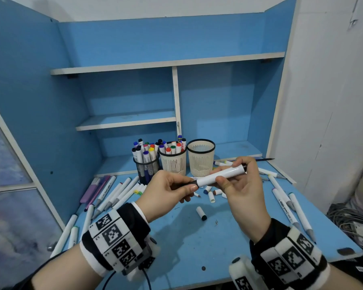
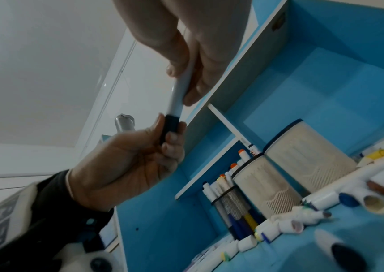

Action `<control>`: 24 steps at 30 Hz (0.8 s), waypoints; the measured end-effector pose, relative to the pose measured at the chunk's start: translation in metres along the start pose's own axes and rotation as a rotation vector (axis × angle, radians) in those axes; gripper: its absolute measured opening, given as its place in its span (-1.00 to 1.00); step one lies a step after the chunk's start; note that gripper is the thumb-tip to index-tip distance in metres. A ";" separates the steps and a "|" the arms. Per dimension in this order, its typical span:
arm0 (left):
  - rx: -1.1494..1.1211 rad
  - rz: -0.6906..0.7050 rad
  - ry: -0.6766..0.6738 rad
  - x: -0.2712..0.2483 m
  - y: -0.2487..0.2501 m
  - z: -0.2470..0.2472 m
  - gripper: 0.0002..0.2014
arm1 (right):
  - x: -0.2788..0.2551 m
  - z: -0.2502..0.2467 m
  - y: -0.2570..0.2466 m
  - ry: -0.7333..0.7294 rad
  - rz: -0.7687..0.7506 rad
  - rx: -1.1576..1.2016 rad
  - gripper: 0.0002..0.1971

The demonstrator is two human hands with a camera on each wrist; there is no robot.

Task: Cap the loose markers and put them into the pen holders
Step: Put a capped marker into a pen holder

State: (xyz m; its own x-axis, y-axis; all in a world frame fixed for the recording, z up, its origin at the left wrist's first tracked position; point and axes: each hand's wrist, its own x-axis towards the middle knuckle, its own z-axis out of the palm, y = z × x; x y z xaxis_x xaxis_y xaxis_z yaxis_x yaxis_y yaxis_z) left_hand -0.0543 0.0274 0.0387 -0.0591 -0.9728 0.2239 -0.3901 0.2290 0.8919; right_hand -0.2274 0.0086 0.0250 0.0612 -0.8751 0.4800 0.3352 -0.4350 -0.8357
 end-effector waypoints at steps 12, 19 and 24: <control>0.585 -0.150 -0.074 0.071 -0.061 -0.030 -0.85 | 0.067 0.000 -0.017 0.051 -0.135 -0.166 -0.60; 0.810 -0.167 -0.243 0.101 -0.090 -0.029 -0.69 | 0.119 0.014 -0.013 -0.013 -0.226 -0.313 -0.61; 0.983 -0.186 -0.430 0.116 -0.095 -0.016 -0.62 | 0.140 0.025 0.006 -0.083 -0.216 -0.413 -0.60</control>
State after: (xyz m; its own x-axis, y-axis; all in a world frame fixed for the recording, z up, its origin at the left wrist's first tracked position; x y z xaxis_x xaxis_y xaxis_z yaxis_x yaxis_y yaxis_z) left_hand -0.0098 -0.1065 -0.0138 -0.1652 -0.9639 -0.2090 -0.9794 0.1353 0.1499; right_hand -0.1928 -0.1113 0.0937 0.1121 -0.7426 0.6603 -0.0524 -0.6680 -0.7423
